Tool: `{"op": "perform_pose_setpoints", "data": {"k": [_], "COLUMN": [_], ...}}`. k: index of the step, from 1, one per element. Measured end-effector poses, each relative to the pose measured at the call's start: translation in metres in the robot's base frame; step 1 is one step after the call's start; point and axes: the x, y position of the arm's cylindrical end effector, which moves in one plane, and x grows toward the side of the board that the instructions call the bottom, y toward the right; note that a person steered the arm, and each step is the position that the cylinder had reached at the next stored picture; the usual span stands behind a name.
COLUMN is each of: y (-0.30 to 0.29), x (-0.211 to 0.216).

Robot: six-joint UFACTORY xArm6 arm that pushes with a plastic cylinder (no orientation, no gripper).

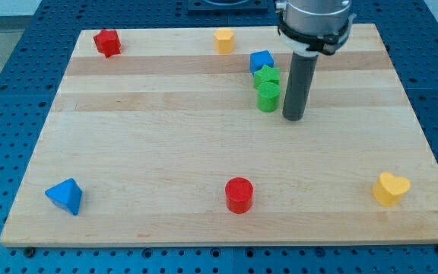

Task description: Adjust the green blocks below the blue cube

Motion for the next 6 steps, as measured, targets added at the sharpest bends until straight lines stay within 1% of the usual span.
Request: {"op": "perform_pose_setpoints", "data": {"k": [1,2,4,6], "y": [-0.037,-0.094,-0.213,-0.321], "x": [0.011,0.025,0.027,0.041]}}
